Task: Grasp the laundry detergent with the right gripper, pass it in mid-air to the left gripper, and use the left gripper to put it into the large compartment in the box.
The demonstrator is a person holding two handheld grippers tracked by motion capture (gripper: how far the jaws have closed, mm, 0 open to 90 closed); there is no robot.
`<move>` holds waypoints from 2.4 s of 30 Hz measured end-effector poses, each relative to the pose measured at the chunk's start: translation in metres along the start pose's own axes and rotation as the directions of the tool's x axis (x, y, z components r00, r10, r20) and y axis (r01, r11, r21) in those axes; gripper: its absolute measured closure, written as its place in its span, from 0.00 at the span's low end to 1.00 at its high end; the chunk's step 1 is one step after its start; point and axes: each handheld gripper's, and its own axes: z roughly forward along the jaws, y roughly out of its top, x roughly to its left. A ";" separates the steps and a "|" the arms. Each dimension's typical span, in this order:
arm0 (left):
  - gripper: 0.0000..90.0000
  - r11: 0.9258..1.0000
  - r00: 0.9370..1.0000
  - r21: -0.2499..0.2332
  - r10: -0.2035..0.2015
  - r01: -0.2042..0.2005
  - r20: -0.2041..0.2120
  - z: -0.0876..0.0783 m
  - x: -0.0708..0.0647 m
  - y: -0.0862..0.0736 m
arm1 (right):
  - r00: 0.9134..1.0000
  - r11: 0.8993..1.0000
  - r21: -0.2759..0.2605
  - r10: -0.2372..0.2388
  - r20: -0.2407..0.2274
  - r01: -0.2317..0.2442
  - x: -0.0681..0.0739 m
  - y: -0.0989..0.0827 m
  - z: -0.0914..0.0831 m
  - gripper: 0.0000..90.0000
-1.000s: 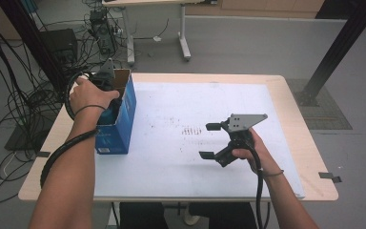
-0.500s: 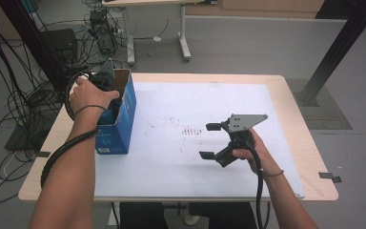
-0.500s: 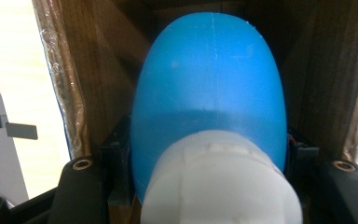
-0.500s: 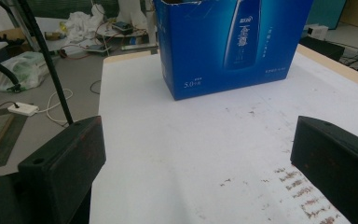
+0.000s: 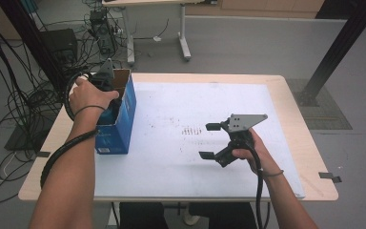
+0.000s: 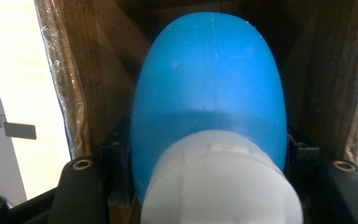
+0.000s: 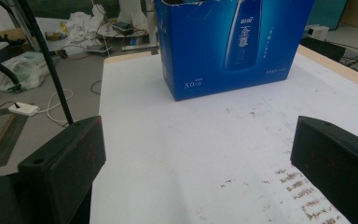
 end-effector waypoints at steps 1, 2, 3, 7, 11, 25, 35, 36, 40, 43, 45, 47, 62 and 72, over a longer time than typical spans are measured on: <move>0.42 1.000 1.000 0.000 -0.002 0.002 0.001 0.000 0.000 0.000 | 1.000 1.000 0.001 -0.001 0.002 0.001 0.000 0.000 0.000 0.04; 0.42 1.000 1.000 0.000 -0.002 0.002 0.002 0.000 0.000 0.000 | 1.000 1.000 0.000 -0.001 0.001 0.001 0.000 0.000 0.000 0.04; 0.42 1.000 1.000 -0.001 -0.003 0.003 0.001 0.000 0.000 0.000 | 1.000 1.000 0.000 -0.001 0.000 0.001 0.000 0.000 0.000 0.04; 0.42 1.000 1.000 -0.002 -0.001 0.001 -0.003 0.000 -0.002 0.000 | 1.000 1.000 0.001 -0.001 0.001 0.001 0.000 0.000 0.000 0.04; 0.42 1.000 1.000 -0.001 0.004 -0.004 -0.003 0.000 -0.001 0.000 | 1.000 1.000 0.003 -0.003 -0.002 0.003 0.000 0.001 0.001 0.04; 0.42 1.000 1.000 -0.003 -0.001 0.001 0.000 0.000 0.000 -0.001 | 1.000 1.000 0.002 -0.003 -0.002 0.003 0.000 0.002 0.001 0.03; 0.42 1.000 1.000 -0.002 -0.003 0.003 0.003 0.000 0.001 -0.002 | 1.000 1.000 0.004 -0.005 -0.003 0.005 0.000 0.002 0.001 0.04; 0.42 1.000 1.000 -0.002 -0.004 0.004 0.003 0.000 0.001 -0.002 | 1.000 1.000 0.002 -0.004 -0.005 0.004 0.000 0.002 0.001 0.04; 0.42 1.000 1.000 -0.004 -0.008 0.008 0.004 0.000 0.001 -0.002 | 1.000 1.000 0.001 -0.003 -0.005 0.003 0.000 0.002 0.000 0.03; 0.42 1.000 1.000 -0.005 -0.004 0.004 0.001 0.000 0.000 -0.002 | 1.000 1.000 0.001 -0.003 -0.003 0.003 0.000 0.002 0.000 0.03; 0.42 1.000 1.000 -0.003 -0.003 0.003 0.000 0.000 0.000 -0.002 | 1.000 1.000 0.000 -0.003 -0.003 0.003 0.000 0.002 0.000 0.04; 0.42 1.000 1.000 -0.004 -0.003 0.003 0.000 0.000 0.000 -0.002 | 1.000 1.000 0.001 -0.002 -0.005 0.002 0.000 0.002 0.000 0.03; 0.42 1.000 1.000 -0.003 -0.011 0.011 0.003 0.000 0.000 -0.003 | 1.000 1.000 0.001 -0.003 -0.004 0.003 0.001 0.002 0.000 0.03; 0.42 1.000 1.000 -0.005 -0.007 0.007 0.000 0.000 0.000 -0.003 | 1.000 1.000 0.003 -0.004 -0.003 0.004 0.001 0.002 0.000 0.03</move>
